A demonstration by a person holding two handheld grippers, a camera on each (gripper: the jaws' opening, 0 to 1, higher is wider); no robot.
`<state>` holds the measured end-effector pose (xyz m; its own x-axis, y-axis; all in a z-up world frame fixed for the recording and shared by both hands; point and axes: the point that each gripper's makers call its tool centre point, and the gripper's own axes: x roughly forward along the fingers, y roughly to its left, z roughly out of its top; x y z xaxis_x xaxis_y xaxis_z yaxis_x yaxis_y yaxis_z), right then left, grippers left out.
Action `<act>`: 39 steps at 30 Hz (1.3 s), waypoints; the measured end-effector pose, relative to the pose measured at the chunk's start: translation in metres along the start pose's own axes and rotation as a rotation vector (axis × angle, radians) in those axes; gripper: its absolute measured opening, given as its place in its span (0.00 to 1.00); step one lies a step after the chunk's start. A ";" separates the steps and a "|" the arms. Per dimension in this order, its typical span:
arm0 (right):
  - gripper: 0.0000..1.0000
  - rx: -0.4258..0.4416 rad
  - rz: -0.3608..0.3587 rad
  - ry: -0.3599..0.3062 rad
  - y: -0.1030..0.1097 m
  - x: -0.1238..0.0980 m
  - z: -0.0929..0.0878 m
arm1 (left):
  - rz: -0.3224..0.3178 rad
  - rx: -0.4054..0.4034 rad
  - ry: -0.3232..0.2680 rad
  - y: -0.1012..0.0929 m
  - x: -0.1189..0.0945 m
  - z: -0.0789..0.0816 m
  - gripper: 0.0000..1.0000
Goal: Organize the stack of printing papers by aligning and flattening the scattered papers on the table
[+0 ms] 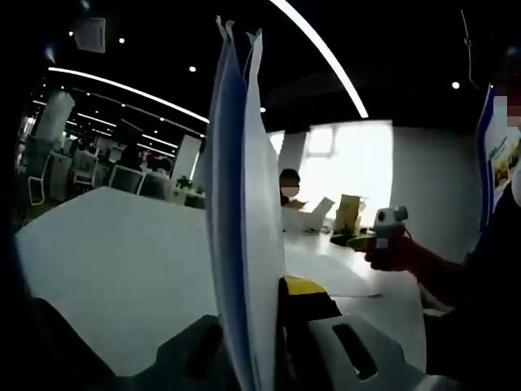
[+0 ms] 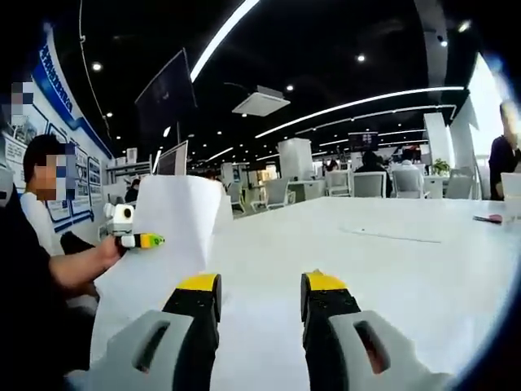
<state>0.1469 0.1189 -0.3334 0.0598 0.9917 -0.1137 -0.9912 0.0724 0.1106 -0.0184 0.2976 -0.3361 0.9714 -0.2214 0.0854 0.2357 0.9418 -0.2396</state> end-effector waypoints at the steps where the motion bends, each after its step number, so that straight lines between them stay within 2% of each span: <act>1: 0.35 0.002 -0.005 0.001 -0.002 -0.001 -0.002 | 0.000 0.000 0.000 0.000 0.000 0.000 0.06; 16: 0.34 0.035 -0.083 0.027 -0.018 -0.019 -0.017 | 0.003 0.004 0.001 -0.004 0.000 -0.001 0.06; 27: 0.35 0.042 -0.165 0.052 -0.032 -0.037 -0.019 | 0.004 0.007 0.002 -0.006 0.000 -0.001 0.06; 39: 0.40 0.047 -0.247 0.081 -0.046 -0.049 -0.020 | 0.005 0.011 0.005 -0.007 0.001 -0.001 0.06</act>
<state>0.1868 0.0646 -0.3526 0.2873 0.9319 -0.2215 -0.9411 0.3177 0.1156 -0.0192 0.2906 -0.3356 0.9727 -0.2182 0.0791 0.2307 0.9456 -0.2292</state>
